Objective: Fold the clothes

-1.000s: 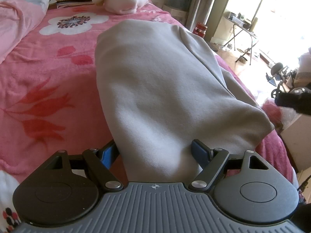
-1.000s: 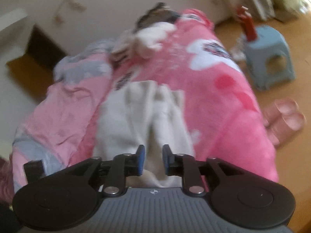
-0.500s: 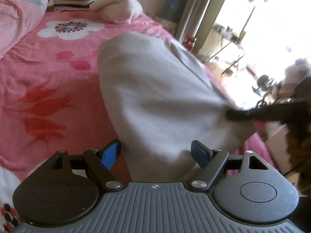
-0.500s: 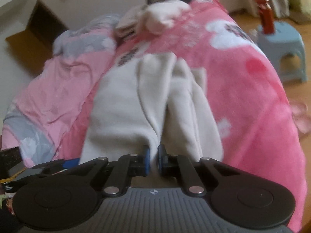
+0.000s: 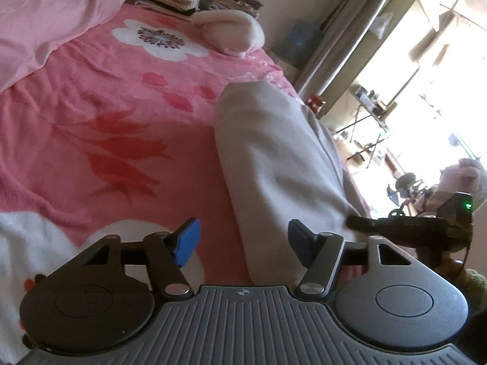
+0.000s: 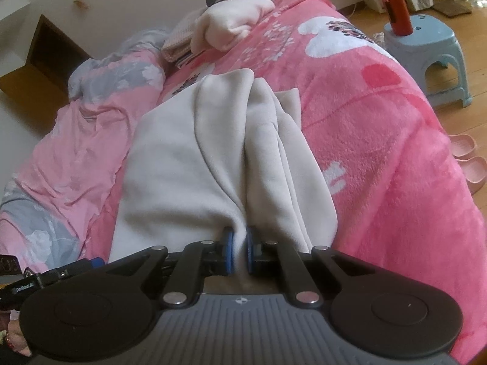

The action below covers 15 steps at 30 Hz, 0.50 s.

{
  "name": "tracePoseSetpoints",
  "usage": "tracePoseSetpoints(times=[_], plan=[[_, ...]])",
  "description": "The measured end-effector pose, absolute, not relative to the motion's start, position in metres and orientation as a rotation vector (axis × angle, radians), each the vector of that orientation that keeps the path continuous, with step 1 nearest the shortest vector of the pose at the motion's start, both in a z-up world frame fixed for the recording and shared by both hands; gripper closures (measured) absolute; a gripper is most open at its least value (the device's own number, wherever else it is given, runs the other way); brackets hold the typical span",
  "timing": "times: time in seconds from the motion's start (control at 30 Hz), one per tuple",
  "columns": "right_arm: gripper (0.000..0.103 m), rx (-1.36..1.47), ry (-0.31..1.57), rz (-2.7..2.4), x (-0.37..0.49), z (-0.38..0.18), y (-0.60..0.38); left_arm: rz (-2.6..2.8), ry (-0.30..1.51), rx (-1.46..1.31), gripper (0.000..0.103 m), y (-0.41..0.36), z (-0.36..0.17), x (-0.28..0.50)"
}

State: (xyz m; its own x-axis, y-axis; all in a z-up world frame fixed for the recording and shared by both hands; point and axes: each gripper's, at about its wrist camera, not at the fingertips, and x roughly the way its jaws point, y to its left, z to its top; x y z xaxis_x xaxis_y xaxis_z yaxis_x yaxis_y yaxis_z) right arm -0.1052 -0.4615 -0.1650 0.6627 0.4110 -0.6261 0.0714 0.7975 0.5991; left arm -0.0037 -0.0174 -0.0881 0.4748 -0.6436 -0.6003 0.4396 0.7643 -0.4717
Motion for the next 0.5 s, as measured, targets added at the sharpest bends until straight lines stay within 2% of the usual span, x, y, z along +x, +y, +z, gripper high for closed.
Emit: tracePoseSetpoints(times=[0.13,0.2,0.23,0.5], plan=[[0.096,0.628,0.838,0.188,-0.105,-0.164,-0.458,-0.816,0.805,-0.08,0.039,-0.038,-0.08,-0.025],[0.095,0.628,0.84,0.182,-0.106,-0.163,-0.459,-0.843,0.782,0.06,0.026,-0.056,-0.082,-0.038],[0.095,0.627,0.84,0.179,-0.106,-0.163,-0.459,-0.826,0.755,0.129,0.025,-0.066,-0.084,-0.045],[0.095,0.626,0.836,0.156,-0.107,-0.161,-0.455,-0.689,0.589,0.306,0.027,-0.091,-0.114,-0.058]])
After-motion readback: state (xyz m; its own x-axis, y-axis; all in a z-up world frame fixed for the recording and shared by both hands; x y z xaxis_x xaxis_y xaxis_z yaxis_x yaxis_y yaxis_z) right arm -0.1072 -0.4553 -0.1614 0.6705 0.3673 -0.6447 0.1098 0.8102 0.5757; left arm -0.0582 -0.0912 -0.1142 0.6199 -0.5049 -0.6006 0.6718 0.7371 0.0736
